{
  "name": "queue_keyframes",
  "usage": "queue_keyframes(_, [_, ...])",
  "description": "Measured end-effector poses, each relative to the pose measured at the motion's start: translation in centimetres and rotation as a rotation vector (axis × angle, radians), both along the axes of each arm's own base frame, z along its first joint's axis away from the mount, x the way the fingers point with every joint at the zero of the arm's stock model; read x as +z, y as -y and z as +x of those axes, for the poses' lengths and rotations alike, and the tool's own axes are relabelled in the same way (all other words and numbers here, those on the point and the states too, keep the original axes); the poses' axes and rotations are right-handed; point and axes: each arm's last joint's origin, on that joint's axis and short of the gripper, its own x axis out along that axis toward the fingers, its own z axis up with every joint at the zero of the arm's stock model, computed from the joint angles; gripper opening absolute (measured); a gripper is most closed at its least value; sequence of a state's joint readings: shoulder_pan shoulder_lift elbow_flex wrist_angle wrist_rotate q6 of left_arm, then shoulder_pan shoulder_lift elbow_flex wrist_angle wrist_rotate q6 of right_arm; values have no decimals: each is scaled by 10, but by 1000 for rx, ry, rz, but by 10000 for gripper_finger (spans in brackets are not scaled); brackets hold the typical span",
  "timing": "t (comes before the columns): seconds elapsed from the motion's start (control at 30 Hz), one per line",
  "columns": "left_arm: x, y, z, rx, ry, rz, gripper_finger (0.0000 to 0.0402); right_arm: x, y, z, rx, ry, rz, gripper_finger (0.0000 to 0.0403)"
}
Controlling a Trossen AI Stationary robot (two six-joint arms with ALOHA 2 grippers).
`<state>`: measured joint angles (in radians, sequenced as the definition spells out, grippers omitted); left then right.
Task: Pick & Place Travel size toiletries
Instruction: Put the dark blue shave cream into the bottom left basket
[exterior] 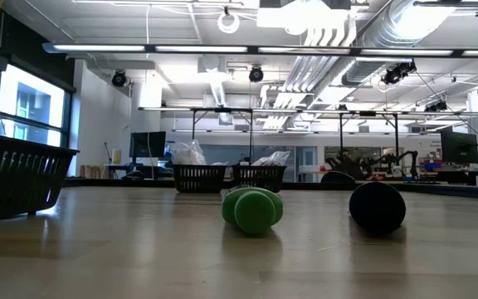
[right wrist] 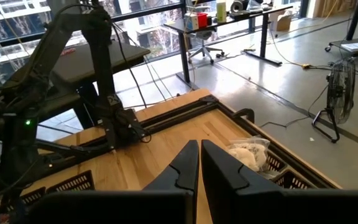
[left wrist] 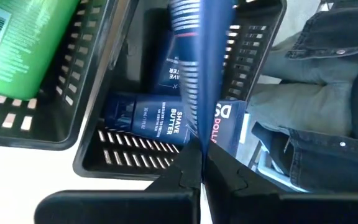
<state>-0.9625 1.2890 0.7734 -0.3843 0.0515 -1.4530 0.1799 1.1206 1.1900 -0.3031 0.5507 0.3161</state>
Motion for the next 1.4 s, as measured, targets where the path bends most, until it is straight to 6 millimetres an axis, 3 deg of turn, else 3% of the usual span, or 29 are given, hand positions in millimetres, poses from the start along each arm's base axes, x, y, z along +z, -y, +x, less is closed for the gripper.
queue_keyframes(0.6, [0,0,0,6,-18,-12,2,0,0,0,2,-7,-7,10])
queue_keyframes(0.97, [0,1,-1,-62,-11,-11,99,0,0,0,2,-8,-7,10])
queue_keyframes(1.4, [0,1,-2,16,-94,-58,108,-4,-1,-1,35,-47,-2,10])
